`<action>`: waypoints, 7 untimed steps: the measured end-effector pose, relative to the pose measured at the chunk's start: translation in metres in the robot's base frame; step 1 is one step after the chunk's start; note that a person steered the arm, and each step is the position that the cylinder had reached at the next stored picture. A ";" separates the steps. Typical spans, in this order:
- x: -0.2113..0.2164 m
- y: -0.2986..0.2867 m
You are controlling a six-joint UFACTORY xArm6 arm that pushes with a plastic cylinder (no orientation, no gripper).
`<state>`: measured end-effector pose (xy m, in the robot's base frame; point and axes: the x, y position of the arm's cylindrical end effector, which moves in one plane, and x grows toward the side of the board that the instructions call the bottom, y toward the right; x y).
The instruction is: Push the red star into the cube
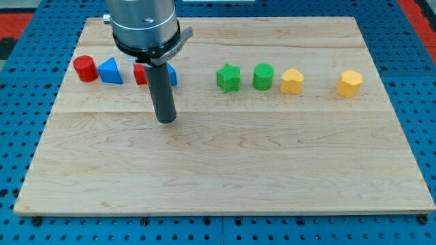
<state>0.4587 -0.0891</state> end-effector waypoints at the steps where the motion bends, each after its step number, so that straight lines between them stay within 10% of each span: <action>1: 0.000 0.003; 7: -0.009 -0.130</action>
<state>0.4496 -0.2195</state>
